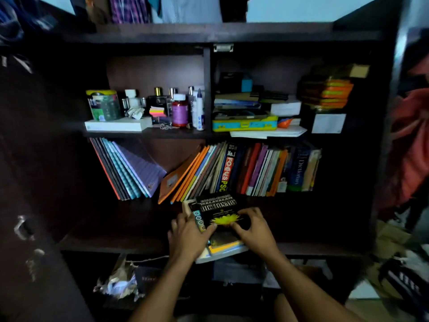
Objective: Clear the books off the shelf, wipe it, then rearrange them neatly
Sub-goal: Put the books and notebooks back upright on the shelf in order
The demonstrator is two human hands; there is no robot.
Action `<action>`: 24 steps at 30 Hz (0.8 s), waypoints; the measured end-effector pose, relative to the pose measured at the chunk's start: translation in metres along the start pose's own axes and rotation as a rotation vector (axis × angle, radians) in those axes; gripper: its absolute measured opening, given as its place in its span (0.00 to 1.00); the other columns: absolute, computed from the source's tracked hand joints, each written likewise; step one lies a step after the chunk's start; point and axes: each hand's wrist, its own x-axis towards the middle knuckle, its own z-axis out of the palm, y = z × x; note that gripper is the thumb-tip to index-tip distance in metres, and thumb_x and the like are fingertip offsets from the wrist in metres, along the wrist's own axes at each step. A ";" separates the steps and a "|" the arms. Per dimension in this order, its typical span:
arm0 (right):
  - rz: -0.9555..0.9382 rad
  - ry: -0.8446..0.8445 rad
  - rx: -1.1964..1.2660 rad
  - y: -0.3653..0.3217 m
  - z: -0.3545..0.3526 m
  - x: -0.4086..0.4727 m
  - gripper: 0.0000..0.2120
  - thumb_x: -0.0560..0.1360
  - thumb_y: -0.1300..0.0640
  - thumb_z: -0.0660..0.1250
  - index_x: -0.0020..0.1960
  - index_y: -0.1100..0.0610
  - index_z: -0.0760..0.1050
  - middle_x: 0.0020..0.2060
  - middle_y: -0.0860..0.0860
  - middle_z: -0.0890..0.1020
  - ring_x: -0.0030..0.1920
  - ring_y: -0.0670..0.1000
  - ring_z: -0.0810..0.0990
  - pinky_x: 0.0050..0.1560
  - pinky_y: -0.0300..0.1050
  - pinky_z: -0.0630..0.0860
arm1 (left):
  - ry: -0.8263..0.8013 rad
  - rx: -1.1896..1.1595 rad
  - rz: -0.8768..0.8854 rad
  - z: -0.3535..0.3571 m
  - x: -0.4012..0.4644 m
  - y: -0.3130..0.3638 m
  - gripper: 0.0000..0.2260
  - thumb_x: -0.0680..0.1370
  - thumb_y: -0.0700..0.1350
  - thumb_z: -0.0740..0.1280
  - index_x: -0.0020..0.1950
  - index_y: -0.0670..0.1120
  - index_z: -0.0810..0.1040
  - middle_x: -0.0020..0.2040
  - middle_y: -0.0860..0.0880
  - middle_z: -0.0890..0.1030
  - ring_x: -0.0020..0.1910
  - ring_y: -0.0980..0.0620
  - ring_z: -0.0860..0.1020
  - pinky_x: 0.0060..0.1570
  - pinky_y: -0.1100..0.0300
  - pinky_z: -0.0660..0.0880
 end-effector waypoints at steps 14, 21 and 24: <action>-0.001 -0.098 0.296 0.013 -0.013 -0.001 0.16 0.73 0.44 0.74 0.59 0.45 0.78 0.55 0.45 0.83 0.57 0.46 0.80 0.59 0.44 0.77 | 0.054 -0.424 -0.220 -0.015 -0.005 0.032 0.18 0.70 0.45 0.80 0.58 0.48 0.80 0.51 0.50 0.86 0.55 0.47 0.84 0.57 0.51 0.79; 0.014 -0.018 0.520 0.021 -0.016 0.005 0.09 0.77 0.53 0.71 0.57 0.50 0.79 0.55 0.48 0.82 0.55 0.46 0.78 0.56 0.40 0.74 | 0.381 -0.272 -0.178 -0.043 -0.025 0.055 0.19 0.81 0.46 0.68 0.71 0.52 0.74 0.63 0.50 0.82 0.63 0.41 0.77 0.60 0.50 0.72; 0.025 0.010 0.596 0.020 -0.019 0.007 0.07 0.78 0.54 0.71 0.54 0.48 0.77 0.52 0.47 0.82 0.52 0.44 0.78 0.49 0.32 0.70 | 0.466 -0.313 -0.125 -0.039 -0.031 0.064 0.16 0.81 0.43 0.67 0.70 0.53 0.75 0.61 0.47 0.82 0.61 0.41 0.78 0.58 0.52 0.71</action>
